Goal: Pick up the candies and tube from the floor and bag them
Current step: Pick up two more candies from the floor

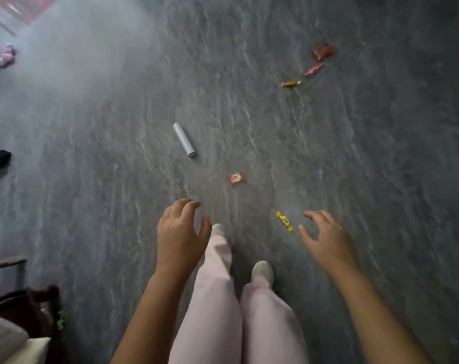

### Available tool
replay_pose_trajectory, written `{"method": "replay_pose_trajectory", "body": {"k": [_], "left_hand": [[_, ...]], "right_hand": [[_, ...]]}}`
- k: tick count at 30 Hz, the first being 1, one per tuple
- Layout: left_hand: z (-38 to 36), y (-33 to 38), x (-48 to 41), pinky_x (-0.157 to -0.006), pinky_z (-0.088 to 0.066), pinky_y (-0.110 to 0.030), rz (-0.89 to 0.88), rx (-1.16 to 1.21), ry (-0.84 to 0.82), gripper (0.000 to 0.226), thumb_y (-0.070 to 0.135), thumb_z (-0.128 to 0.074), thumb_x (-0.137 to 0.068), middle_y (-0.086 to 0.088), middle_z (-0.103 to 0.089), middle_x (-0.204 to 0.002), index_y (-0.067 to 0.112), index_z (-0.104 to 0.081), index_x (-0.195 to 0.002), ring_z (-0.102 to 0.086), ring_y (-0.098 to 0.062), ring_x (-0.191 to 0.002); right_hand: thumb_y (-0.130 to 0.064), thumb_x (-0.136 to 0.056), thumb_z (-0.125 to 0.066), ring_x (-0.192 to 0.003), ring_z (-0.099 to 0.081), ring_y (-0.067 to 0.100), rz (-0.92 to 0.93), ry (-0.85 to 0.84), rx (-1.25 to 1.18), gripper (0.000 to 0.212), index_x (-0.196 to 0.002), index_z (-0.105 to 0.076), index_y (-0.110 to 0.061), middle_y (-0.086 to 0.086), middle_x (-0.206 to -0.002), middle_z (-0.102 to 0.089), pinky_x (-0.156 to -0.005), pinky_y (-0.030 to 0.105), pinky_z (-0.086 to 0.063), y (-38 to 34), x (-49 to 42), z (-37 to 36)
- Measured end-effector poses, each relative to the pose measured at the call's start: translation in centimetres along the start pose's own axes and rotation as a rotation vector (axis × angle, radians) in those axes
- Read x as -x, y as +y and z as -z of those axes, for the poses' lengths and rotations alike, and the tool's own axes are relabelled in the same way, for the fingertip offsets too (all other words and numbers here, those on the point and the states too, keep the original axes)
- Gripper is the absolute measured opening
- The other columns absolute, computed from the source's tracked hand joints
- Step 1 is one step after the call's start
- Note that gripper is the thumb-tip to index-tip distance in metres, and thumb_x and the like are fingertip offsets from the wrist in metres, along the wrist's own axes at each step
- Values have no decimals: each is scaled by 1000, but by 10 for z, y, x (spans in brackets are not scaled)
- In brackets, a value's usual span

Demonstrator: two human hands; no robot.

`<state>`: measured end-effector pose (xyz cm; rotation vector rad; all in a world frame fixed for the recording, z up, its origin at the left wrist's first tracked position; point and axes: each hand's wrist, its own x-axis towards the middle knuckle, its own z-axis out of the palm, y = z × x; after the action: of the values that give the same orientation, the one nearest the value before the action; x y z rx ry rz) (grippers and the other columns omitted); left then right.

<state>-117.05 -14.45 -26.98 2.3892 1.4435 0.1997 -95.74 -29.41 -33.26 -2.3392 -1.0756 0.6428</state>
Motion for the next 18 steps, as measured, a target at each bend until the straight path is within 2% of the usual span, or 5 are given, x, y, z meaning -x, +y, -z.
{"method": "replay_pose_trajectory", "body": {"k": [3, 8, 12, 18], "left_hand": [[-62, -8, -43, -77, -47, -42, -72, -6, -57, 43, 35, -43, -78, -16, -65, -99, 3, -64, -97, -60, -35, -88], [-184, -34, -107, -78, -45, -42, -217, -47, -168, 43, 36, -44, -79, -15, -64, -101, 3, -63, -100, -59, -36, -90], [-271, -63, -150, -75, -46, -41, -354, -89, -232, 41, 35, -44, -79, -15, -64, -100, 5, -63, -99, -60, -36, -86], [-373, -92, -188, -78, -49, -44, -461, -21, -340, 41, 38, -43, -80, -13, -64, -100, 7, -63, -100, -60, -35, -89]], "right_hand": [[-10, -75, -67, -91, -61, 37, -120, 3, -16, 23, -97, -63, -5, 18, -97, -64, -73, 41, -49, 44, -23, -48], [-12, -77, -65, -92, -59, 35, -285, -23, -41, 22, -98, -62, -6, 15, -97, -63, -73, 39, -47, 127, -57, -144], [-15, -79, -64, -93, -57, 31, -389, -67, -67, 22, -99, -61, -8, 12, -99, -62, -70, 32, -41, 190, -81, -224], [-16, -75, -67, -94, -57, 32, -441, -113, -71, 26, -99, -62, -8, 13, -98, -63, -73, 38, -45, 265, -115, -321]]}}
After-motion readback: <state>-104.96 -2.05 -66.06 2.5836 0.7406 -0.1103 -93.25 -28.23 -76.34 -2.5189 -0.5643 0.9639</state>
